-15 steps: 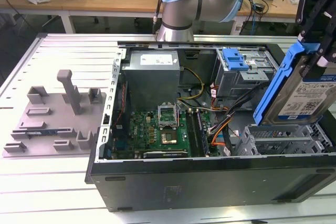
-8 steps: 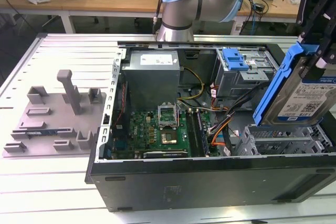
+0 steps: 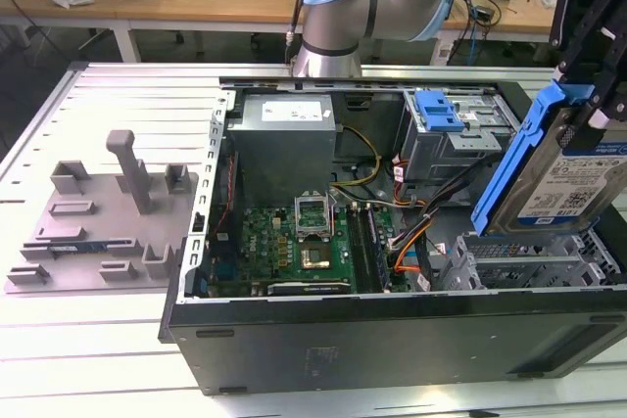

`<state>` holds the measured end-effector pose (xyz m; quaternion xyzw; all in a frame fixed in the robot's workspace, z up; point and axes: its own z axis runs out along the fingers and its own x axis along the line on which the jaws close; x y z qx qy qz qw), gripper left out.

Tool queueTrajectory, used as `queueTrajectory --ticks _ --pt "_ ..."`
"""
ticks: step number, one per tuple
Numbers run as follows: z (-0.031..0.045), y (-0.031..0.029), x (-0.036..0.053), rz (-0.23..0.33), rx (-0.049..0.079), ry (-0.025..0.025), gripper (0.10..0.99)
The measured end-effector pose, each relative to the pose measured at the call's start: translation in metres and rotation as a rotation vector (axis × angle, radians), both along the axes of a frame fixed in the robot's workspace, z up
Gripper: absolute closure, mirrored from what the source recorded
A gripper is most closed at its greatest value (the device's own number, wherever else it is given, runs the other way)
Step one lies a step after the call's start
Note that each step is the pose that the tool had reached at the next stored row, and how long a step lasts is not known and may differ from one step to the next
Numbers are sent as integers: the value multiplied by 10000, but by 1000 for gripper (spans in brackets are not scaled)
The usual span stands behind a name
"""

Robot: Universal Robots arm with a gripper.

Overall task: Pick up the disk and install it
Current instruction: 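Insert the disk into the insertion slot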

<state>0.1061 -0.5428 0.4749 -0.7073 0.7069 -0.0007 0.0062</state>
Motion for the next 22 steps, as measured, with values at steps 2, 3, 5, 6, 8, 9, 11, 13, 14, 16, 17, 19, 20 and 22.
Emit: queueTrajectory --ticks 2,3,5,6,8,9,11,13,14,16,17,19,20,22 --pt "0 0 0 0 1 1 722" --pt "-2 0 0 1 1 0 722" --pt "-7 -1 0 -5 0 0 722" --pt "-10 -1 0 -8 -1 0 722" --pt "-22 -3 0 -16 0 0 722" --pt "-27 -5 -1 -19 1 0 722" --pt "-39 -5 -1 -26 0 0 722" --pt "-49 -5 -1 -28 1 0 722" --pt "-60 -5 -1 -29 0 0 722" --pt "-73 -5 -1 -29 0 0 722" --pt "-76 -5 0 -28 0 0 722" --pt "-85 -5 1 -29 0 0 722" --pt "-89 -5 2 -28 0 0 722" --pt "-95 -8 2 -29 0 0 722"
